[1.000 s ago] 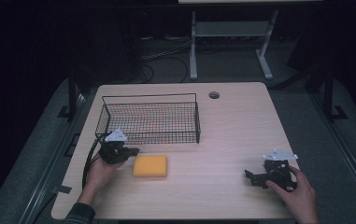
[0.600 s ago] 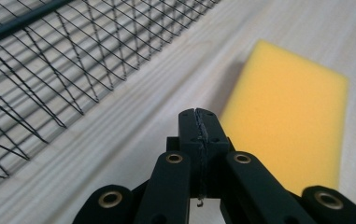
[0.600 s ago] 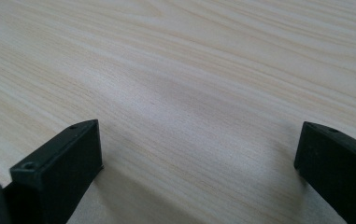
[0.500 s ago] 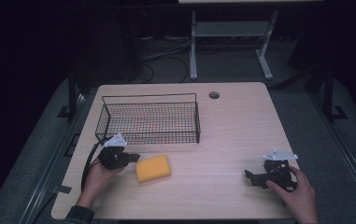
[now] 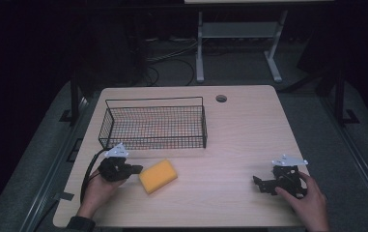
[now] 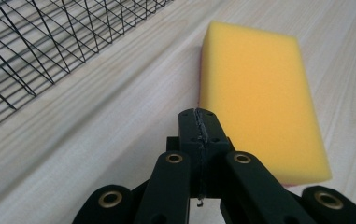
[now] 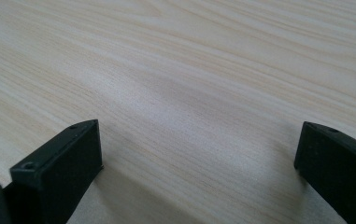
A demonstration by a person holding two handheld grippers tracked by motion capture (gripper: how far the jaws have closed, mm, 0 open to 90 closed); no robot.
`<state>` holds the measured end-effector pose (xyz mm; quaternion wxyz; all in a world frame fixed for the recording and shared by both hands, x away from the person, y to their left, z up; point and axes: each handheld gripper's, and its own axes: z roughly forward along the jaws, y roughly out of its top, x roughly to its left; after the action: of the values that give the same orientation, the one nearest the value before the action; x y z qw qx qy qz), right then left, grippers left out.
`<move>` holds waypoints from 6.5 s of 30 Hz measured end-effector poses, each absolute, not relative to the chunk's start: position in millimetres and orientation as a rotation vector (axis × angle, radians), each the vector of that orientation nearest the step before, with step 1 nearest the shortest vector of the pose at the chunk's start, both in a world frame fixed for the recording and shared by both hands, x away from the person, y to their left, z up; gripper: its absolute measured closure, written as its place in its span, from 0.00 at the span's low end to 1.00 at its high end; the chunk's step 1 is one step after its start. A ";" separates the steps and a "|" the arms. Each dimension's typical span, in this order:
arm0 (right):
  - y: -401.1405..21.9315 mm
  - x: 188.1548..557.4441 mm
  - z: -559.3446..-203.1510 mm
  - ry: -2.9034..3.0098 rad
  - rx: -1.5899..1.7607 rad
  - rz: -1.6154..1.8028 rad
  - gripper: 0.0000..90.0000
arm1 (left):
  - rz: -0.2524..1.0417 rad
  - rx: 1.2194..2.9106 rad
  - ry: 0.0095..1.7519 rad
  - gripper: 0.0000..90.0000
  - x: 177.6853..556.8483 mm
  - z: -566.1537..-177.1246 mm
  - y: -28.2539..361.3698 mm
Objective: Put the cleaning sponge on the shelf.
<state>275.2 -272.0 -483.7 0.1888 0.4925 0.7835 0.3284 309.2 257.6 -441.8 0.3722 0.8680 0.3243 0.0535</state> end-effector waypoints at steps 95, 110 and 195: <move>-272.0 275.2 -483.7 2.203 1.385 0.923 0.00 | 0.079 2.542 0.954 0.07 313.8 -431.5 159.3; -272.1 275.2 -483.7 2.204 1.385 0.923 0.00 | 0.106 2.588 0.950 0.07 311.7 -442.4 151.7; -272.1 275.3 -483.7 2.204 1.384 0.923 0.00 | 0.124 2.544 0.811 0.25 324.7 -386.7 161.0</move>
<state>275.3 -272.1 -483.7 0.1890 0.4921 0.7838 0.3282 324.7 161.0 -386.7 0.2322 0.9257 0.2952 0.0452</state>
